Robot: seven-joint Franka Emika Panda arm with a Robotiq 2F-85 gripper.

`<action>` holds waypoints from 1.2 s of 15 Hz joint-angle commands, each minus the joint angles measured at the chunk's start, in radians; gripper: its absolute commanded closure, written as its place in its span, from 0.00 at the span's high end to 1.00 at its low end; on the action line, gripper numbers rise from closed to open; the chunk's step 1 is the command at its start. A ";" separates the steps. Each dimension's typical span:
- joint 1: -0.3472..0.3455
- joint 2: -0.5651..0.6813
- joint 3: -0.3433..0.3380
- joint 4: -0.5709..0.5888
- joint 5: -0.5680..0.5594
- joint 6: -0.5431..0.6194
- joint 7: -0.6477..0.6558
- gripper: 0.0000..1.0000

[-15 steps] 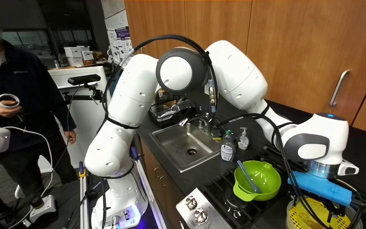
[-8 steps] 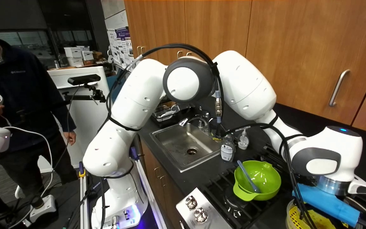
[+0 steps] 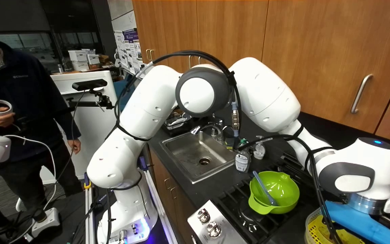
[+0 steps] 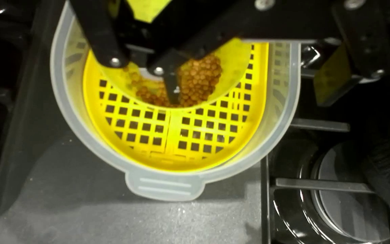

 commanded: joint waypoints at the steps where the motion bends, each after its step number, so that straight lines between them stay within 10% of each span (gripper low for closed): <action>1: -0.002 0.017 0.019 0.042 0.011 0.024 0.000 1.00; 18: -0.001 0.108 0.069 0.132 0.045 0.032 0.006 1.00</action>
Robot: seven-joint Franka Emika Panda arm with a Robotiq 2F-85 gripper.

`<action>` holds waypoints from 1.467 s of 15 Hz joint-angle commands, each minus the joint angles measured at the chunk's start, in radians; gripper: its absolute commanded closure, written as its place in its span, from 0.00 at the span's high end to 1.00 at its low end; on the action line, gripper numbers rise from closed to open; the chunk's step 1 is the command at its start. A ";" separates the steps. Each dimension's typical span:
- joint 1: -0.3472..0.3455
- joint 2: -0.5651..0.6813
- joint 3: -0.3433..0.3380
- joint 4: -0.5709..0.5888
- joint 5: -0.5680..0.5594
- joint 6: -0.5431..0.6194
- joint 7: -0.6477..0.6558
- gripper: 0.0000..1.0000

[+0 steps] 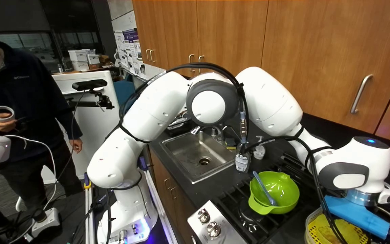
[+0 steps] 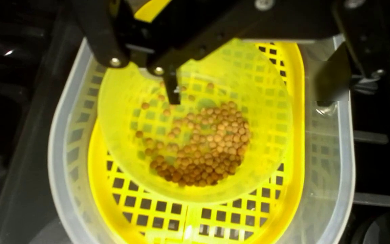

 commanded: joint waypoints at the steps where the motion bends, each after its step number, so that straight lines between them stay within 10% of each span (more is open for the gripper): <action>1: -0.002 0.029 0.004 0.042 0.009 -0.012 0.005 1.00; 13: -0.034 0.103 0.009 0.150 0.007 -0.057 -0.018 0.99; 22: -0.038 0.123 0.002 0.197 -0.002 -0.072 -0.013 0.31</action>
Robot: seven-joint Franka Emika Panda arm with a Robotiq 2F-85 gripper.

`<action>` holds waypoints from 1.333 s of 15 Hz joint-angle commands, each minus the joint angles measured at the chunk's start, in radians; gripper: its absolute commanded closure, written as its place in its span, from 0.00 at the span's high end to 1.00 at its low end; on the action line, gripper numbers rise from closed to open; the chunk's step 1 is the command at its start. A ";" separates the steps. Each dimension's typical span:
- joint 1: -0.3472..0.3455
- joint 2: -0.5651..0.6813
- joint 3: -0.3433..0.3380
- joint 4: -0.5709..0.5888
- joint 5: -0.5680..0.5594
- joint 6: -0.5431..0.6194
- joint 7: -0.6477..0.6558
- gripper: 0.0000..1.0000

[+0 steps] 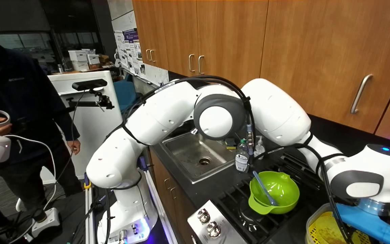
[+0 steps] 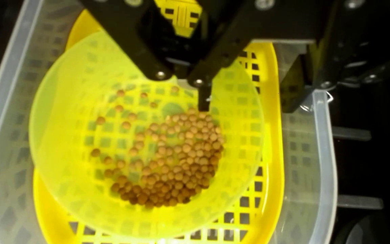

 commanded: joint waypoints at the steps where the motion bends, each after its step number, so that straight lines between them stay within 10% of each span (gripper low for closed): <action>1: -0.009 0.017 0.002 0.039 -0.002 -0.015 -0.008 0.23; 5: -0.007 0.015 0.000 0.036 -0.005 -0.012 -0.001 0.00; 20: 0.017 -0.049 -0.060 -0.046 -0.024 0.001 0.080 0.02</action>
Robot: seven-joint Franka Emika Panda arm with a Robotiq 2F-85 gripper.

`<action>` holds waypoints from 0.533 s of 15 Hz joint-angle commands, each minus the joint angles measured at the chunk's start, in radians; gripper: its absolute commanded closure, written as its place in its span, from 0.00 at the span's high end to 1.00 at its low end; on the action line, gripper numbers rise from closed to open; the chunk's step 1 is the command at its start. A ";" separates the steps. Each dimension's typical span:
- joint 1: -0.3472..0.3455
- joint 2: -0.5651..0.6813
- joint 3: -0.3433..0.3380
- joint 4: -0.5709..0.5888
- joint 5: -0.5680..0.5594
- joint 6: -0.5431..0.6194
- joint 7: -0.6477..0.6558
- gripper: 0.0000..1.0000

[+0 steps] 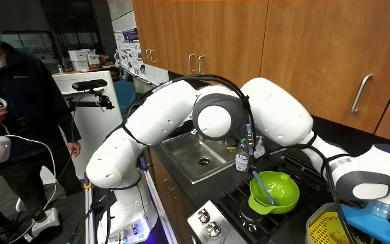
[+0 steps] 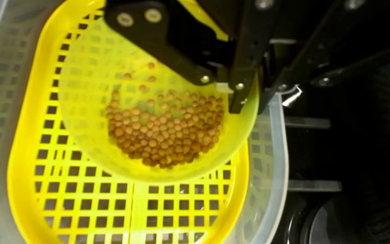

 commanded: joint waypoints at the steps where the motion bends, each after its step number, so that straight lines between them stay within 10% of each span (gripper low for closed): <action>1: 0.026 -0.057 -0.039 -0.087 -0.025 0.018 0.056 0.02; 8: 0.044 -0.144 -0.076 -0.226 -0.054 0.093 0.153 0.02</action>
